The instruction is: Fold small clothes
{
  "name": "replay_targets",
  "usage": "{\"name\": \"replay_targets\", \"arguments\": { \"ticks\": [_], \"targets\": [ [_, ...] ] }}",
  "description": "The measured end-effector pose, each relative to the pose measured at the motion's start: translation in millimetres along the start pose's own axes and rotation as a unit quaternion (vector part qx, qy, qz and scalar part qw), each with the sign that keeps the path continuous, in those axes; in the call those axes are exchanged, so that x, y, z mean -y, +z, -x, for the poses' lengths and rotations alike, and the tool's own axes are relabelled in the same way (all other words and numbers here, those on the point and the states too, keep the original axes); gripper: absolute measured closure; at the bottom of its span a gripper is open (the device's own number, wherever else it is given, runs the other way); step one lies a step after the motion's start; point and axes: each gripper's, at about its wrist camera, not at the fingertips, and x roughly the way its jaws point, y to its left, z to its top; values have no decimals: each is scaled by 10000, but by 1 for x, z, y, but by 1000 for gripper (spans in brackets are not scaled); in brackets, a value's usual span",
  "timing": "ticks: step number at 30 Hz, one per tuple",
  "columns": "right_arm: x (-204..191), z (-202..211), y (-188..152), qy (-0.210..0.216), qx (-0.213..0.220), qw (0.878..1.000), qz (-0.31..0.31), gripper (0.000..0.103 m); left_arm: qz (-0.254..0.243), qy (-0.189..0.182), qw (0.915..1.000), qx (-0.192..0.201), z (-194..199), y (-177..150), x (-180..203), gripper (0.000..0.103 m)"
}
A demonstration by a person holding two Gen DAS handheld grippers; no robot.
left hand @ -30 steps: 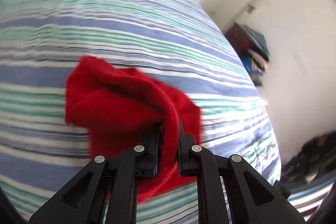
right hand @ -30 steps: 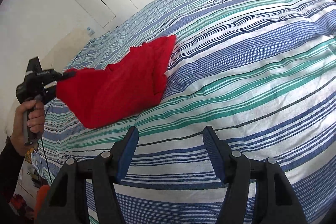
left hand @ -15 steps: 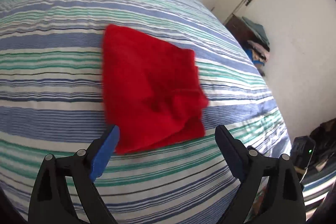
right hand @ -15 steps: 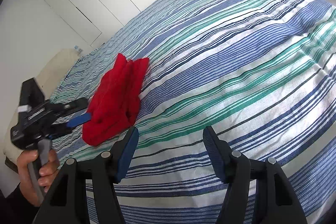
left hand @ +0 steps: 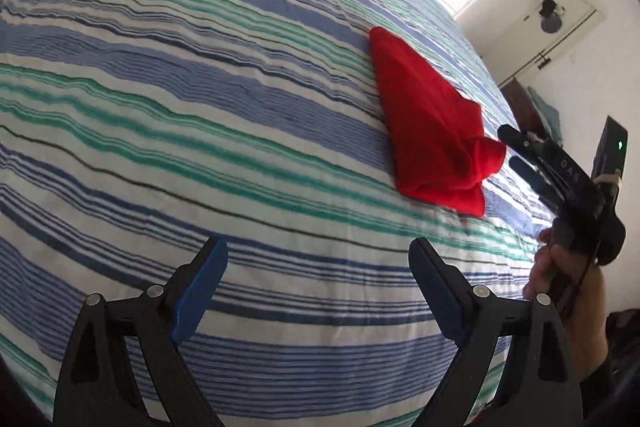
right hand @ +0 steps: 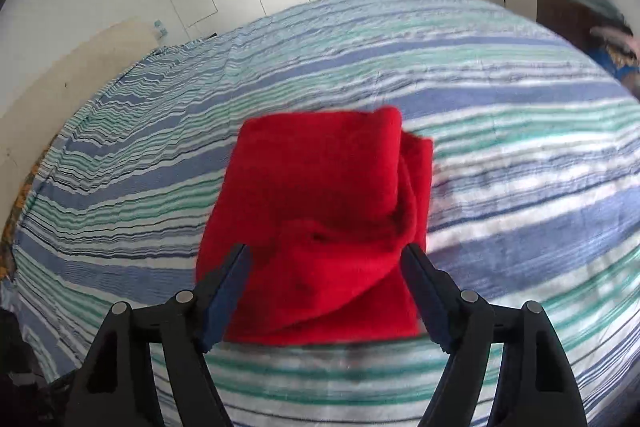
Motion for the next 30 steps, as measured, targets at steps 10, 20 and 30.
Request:
{"name": "replay_targets", "arguments": {
  "ticks": [10, 20, 30],
  "targets": [
    [54, 15, -10, 199, -895, 9953, 307, 98, 161, -202, 9997, 1, -2, 0, -11, 11],
    [98, 11, 1, 652, -1324, 9888, -224, 43, -291, -66, 9994, -188, -22, -10, -1, 12],
    [95, -97, 79, 558, -1591, 9832, -703, 86, -821, 98, 9966, -44, -27, -22, 0, 11]
  ]
}}
